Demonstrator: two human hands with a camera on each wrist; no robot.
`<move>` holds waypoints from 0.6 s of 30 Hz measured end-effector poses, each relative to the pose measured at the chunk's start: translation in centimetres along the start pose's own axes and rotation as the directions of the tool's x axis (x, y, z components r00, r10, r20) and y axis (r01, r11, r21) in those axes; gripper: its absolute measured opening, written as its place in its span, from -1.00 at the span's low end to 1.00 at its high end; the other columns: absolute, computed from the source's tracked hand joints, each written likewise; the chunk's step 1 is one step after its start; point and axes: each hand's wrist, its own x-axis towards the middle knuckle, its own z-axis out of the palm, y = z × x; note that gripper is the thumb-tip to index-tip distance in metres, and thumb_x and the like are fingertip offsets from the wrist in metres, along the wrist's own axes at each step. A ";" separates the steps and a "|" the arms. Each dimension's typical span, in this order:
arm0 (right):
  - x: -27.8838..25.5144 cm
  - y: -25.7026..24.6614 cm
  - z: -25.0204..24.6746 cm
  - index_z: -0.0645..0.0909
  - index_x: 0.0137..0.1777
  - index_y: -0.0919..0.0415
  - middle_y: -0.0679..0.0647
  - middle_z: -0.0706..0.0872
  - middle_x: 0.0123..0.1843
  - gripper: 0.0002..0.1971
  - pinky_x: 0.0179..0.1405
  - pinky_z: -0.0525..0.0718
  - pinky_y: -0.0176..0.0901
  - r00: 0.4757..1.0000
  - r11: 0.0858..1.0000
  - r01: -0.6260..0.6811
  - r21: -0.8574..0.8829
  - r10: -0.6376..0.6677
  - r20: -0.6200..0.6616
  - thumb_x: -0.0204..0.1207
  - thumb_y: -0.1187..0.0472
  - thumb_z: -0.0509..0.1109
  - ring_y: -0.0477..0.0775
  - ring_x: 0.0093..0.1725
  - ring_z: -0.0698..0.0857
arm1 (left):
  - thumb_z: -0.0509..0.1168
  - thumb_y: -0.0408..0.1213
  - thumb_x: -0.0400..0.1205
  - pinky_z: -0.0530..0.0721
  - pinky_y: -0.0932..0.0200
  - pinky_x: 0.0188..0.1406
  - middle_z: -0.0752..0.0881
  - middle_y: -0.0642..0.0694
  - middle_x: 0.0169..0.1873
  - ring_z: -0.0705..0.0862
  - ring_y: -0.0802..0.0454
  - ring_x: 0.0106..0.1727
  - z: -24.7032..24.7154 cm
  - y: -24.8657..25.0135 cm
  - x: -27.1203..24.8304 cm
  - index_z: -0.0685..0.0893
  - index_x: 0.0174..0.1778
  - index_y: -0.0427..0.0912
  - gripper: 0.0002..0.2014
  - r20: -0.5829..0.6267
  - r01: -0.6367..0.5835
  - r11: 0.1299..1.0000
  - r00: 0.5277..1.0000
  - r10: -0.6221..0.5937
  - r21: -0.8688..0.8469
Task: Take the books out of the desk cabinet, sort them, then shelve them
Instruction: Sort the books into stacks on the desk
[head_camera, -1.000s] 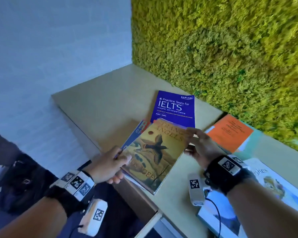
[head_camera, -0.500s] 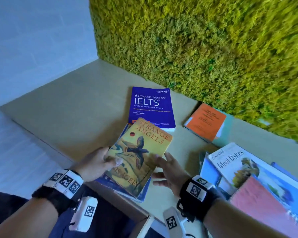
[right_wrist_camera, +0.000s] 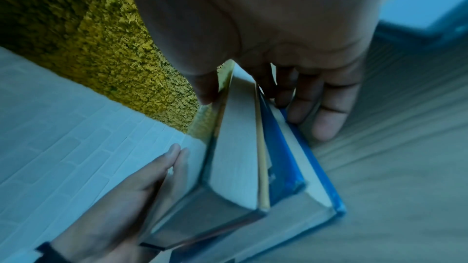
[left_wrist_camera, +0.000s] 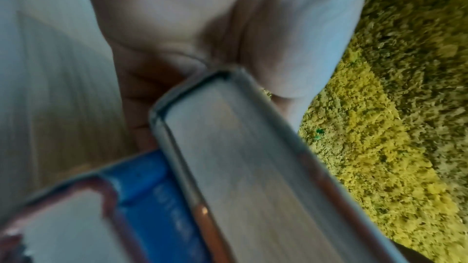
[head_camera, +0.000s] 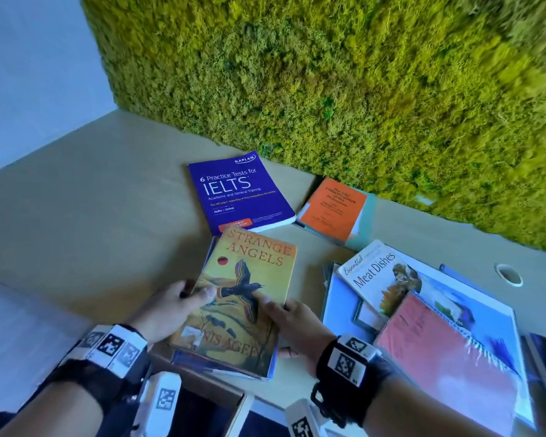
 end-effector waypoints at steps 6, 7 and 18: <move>-0.7 1.0 -0.8 0.71 0.22 0.19 0.13 0.83 0.09 -0.45 -0.01 0.86 0.03 0.996 0.996 -0.033 0.082 0.026 0.081 0.49 -0.27 0.44 0.13 0.02 0.83 | 0.45 0.55 0.17 0.70 -0.24 0.32 0.89 0.07 0.01 0.83 -0.05 0.12 0.0 1.0 -0.1 0.83 0.05 0.18 -0.32 0.077 0.081 0.991 0.994 -0.073 -0.103; -0.9 0.9 -1.2 0.71 0.27 0.18 0.19 0.83 0.19 -0.41 0.16 0.84 0.14 0.994 0.995 -0.022 0.093 0.012 0.104 0.44 -0.27 0.43 0.24 0.16 0.83 | 0.50 0.46 0.22 0.70 -0.23 0.32 0.87 0.04 0.03 0.81 -0.07 0.13 0.2 1.4 0.0 0.79 0.17 0.16 -0.33 0.072 0.081 0.994 0.994 -0.076 -0.070; -5.6 3.0 -22.6 0.69 0.30 0.16 0.03 0.81 -0.05 -0.75 -0.23 0.57 -0.25 0.939 0.967 0.208 -0.145 -0.239 -0.247 0.64 0.23 0.49 -0.07 -0.15 0.76 | 0.37 0.02 0.66 0.58 0.06 0.31 0.52 0.04 0.22 0.63 -0.04 0.31 16.2 16.3 -1.4 0.56 0.53 0.10 -0.51 0.106 -0.417 0.860 0.909 0.404 0.296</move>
